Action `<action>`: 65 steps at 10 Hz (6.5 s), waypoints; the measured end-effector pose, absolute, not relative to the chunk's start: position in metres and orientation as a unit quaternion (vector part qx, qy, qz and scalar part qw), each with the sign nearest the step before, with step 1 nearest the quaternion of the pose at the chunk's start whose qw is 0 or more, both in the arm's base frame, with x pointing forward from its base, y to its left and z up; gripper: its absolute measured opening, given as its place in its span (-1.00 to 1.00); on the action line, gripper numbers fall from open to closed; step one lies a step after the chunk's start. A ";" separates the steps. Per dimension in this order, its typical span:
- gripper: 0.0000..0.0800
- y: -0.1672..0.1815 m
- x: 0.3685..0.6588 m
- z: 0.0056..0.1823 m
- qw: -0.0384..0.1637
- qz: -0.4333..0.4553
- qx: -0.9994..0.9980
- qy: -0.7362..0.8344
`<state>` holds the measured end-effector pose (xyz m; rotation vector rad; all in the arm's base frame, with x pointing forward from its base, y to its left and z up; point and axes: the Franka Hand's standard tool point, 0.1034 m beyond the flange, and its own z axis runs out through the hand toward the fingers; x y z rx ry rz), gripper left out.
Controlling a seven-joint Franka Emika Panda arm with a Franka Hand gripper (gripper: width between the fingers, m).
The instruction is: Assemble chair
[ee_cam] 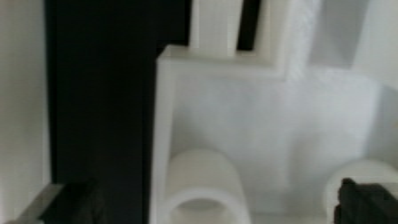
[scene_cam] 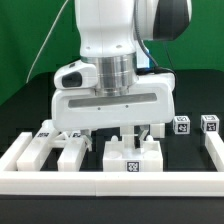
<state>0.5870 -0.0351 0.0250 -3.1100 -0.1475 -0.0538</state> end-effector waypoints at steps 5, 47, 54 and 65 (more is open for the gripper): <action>-0.02 -0.045 0.582 0.018 0.017 -0.014 -0.998 -0.057; 0.62 0.040 0.592 0.059 0.025 0.016 -0.999 -0.021; 0.62 0.050 0.551 0.055 0.025 0.223 -0.974 0.005; 0.62 0.059 0.477 0.019 0.002 0.435 -0.899 0.047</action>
Offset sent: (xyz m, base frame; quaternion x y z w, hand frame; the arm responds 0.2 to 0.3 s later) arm 0.0000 0.0000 0.0000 0.0000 0.0000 0.0000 1.0000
